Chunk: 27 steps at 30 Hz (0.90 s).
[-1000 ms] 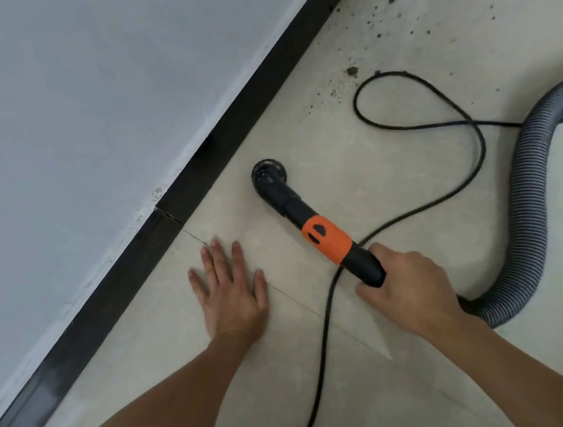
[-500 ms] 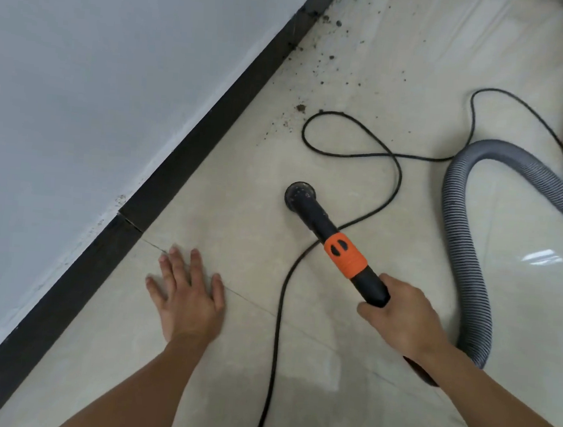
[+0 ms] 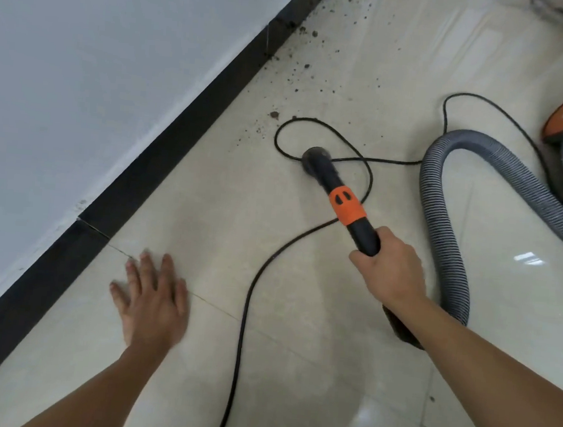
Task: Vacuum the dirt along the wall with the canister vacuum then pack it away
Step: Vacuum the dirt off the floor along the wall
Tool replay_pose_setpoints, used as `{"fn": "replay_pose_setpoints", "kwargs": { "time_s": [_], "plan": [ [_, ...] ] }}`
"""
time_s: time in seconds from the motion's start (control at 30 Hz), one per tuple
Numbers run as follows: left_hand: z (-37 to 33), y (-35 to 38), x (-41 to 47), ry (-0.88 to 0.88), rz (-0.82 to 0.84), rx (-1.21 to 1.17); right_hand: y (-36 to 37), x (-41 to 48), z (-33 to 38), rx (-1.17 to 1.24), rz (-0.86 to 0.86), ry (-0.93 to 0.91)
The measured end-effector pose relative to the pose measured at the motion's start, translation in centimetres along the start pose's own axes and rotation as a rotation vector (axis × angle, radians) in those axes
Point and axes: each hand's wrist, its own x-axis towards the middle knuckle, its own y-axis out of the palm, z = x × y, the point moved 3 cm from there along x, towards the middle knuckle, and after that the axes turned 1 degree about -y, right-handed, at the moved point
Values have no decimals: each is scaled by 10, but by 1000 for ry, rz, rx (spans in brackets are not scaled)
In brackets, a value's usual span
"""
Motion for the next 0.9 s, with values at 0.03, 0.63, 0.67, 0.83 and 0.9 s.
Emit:
{"fn": "replay_pose_setpoints", "kwargs": {
  "time_s": [0.03, 0.63, 0.67, 0.83, 0.9],
  "plan": [
    [-1, 0, 0, 7, -2, 9, -9, -2, -12, 17, -26, 32],
    [-96, -1, 60, -298, -1, -128, -35, 92, -36, 428, -144, 216],
    [-97, -1, 61, -308, 15, -135, -33, 97, -35, 452, -134, 247],
    [-97, -1, 62, -318, 43, -115, -20, 64, -44, 603, -74, 383],
    [-97, -1, 61, -320, 53, -105, -17, 52, -47, 675, -63, 423]
  ]
}}
